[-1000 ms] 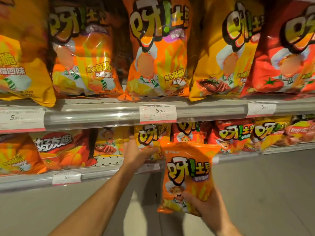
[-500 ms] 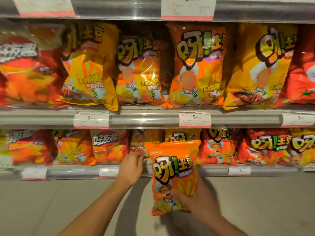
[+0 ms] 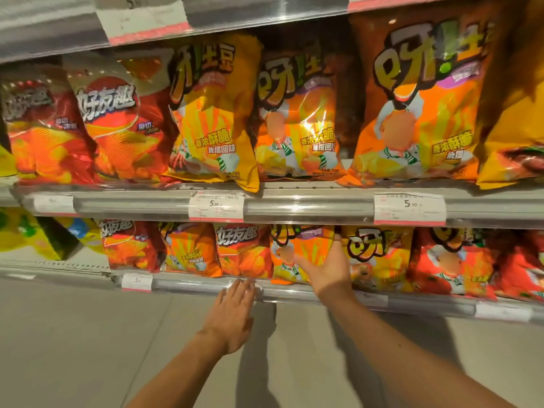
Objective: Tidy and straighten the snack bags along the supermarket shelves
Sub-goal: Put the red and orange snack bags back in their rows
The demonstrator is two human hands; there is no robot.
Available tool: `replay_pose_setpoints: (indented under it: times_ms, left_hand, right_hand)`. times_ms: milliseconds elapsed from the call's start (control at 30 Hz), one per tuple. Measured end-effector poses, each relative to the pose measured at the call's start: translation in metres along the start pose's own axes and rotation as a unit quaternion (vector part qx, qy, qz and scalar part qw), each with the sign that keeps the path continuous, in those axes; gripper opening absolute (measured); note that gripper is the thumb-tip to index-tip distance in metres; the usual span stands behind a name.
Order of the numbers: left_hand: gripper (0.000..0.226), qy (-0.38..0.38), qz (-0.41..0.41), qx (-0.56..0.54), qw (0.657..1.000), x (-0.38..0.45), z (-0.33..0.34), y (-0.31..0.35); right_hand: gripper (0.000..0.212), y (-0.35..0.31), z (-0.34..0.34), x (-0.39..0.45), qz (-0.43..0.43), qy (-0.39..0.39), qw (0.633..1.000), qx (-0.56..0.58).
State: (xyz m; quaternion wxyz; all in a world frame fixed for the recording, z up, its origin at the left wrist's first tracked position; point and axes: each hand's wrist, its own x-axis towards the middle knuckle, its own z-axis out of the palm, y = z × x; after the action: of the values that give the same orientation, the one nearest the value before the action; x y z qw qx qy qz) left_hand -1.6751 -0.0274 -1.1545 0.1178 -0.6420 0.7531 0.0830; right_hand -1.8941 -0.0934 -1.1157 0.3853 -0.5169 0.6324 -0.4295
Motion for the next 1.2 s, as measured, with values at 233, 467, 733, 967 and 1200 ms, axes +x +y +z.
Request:
replay_pose_setpoints:
  times_ms: [233,467,733,967,1200]
  left_hand:
    - [0.072,0.008,0.032,0.013,0.999,-0.002,-0.018,-0.024]
    - [0.072,0.047,0.066,0.001,0.997,0.000,-0.020,-0.047]
    - [0.071,0.052,0.123,0.016,0.991,0.009,-0.008,-0.067]
    - [0.074,0.092,0.128,-0.001,0.987,0.011,0.011,-0.072]
    - [0.054,0.152,0.205,-0.048,0.966,0.004,0.017,-0.097]
  right_hand:
    - [0.056,0.013,0.008,0.018,-0.021,-0.003,0.999,0.038]
    - [0.045,0.013,0.014,0.012,-0.016,-0.030,0.999,0.037]
    - [0.040,0.021,0.024,0.008,0.037,-0.008,0.999,0.008]
    - [0.078,0.010,0.033,-0.009,0.055,0.079,0.995,-0.032]
    - [0.078,-0.006,0.050,-0.064,0.048,0.206,0.972,-0.103]
